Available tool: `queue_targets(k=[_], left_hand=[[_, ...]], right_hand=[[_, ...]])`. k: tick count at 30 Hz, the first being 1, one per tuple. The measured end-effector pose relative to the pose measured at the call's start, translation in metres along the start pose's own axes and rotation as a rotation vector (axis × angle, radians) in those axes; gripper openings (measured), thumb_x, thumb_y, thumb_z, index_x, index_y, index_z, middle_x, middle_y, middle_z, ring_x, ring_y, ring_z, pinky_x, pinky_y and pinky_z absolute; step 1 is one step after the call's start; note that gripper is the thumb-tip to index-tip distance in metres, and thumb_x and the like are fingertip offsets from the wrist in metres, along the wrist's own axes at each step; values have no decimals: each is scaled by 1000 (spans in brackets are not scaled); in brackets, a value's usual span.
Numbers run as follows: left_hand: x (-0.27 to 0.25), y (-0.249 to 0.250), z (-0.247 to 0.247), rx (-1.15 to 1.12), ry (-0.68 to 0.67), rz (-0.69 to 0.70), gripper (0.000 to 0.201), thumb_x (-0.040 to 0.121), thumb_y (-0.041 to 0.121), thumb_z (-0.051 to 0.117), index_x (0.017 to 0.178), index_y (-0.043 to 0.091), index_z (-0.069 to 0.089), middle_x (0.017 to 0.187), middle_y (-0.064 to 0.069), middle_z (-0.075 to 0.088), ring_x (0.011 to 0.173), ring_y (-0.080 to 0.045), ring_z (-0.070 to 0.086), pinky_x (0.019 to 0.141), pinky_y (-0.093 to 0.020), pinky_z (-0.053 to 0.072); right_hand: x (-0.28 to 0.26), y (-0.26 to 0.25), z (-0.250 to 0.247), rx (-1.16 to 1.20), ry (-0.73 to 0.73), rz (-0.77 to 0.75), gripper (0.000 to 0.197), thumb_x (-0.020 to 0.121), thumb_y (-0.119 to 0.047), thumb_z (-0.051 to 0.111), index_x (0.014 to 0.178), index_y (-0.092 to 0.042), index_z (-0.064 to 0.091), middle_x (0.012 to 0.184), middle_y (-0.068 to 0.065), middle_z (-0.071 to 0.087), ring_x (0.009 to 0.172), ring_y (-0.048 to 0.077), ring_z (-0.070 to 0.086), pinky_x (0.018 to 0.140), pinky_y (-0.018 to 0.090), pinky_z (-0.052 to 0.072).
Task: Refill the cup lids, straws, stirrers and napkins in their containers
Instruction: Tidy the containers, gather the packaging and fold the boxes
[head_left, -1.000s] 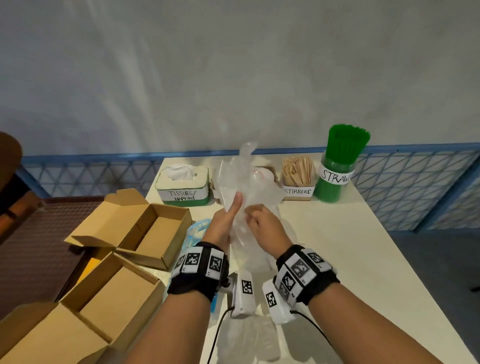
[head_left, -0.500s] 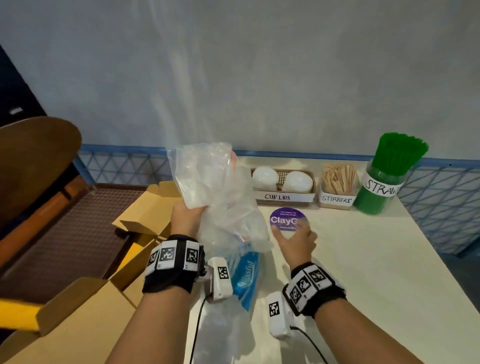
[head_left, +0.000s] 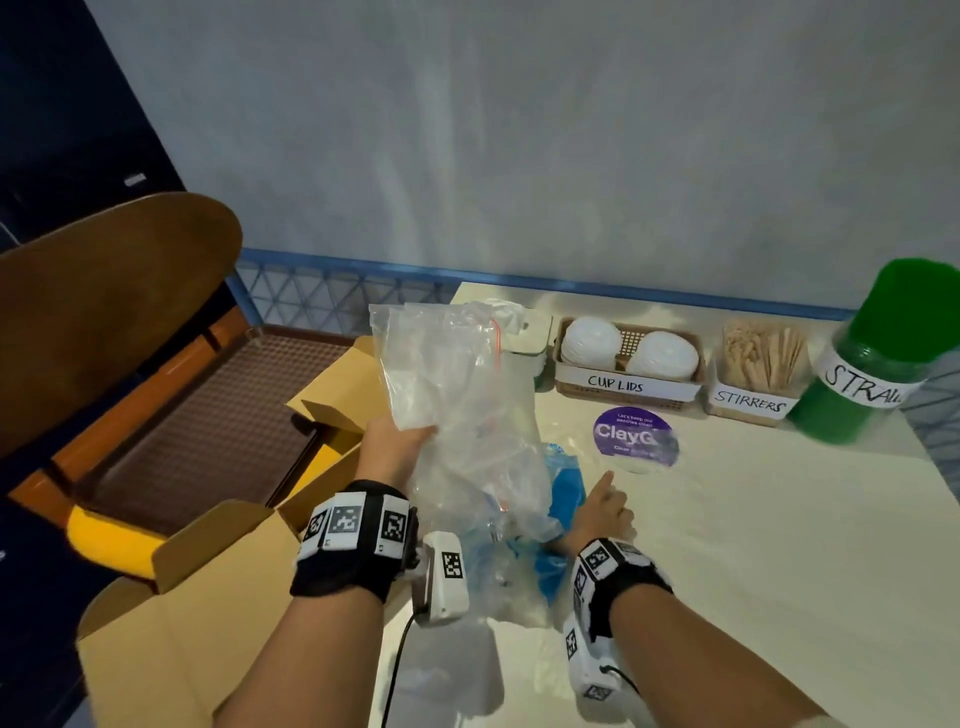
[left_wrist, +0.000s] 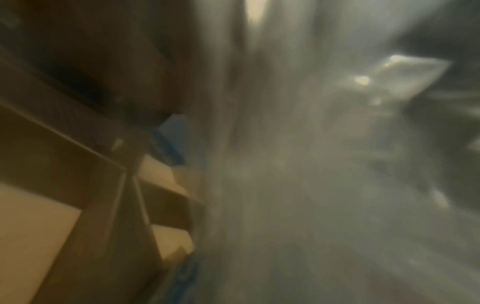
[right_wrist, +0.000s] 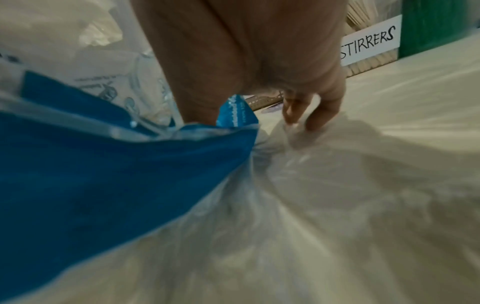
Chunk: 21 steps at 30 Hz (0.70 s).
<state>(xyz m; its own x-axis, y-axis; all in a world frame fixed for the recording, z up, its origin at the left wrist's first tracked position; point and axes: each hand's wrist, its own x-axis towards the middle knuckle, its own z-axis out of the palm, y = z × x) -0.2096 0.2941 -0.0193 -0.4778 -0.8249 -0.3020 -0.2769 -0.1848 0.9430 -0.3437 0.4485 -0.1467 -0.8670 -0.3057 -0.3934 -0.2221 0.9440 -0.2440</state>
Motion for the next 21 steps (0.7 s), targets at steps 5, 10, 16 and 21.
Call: queue_targets(k=[5, 10, 16, 21], left_hand=[[-3, -6, 12, 13, -27, -42, 23, 83, 5, 64, 106, 2, 62, 110, -23, 64, 104, -39, 60, 96, -55, 46], [-5, -16, 22, 52, -70, -60, 31, 80, 6, 67, 109, -1, 62, 105, -21, 67, 98, -37, 63, 94, -55, 47], [-2, -20, 35, 71, -53, -1, 23, 77, 12, 68, 99, 8, 66, 106, -21, 66, 101, -38, 61, 95, -55, 46], [-14, -11, 58, 143, -11, 95, 10, 84, 20, 61, 92, 14, 62, 109, -19, 64, 104, -36, 59, 95, -46, 47]], right_hand=[[9, 6, -3, 153, -41, -15, 52, 87, -12, 61, 129, 2, 34, 133, 20, 44, 123, 33, 47, 100, 35, 39], [12, 40, -18, 73, -100, -93, 29, 90, -18, 57, 113, 0, 58, 118, 16, 62, 109, 29, 59, 81, 30, 45], [18, 78, -71, 443, 179, -79, 25, 85, -9, 58, 104, 6, 60, 108, 26, 61, 101, 38, 59, 76, 33, 41], [-19, 51, -143, 763, 678, -388, 18, 78, 12, 56, 95, 10, 55, 100, 26, 54, 89, 20, 45, 71, 16, 26]])
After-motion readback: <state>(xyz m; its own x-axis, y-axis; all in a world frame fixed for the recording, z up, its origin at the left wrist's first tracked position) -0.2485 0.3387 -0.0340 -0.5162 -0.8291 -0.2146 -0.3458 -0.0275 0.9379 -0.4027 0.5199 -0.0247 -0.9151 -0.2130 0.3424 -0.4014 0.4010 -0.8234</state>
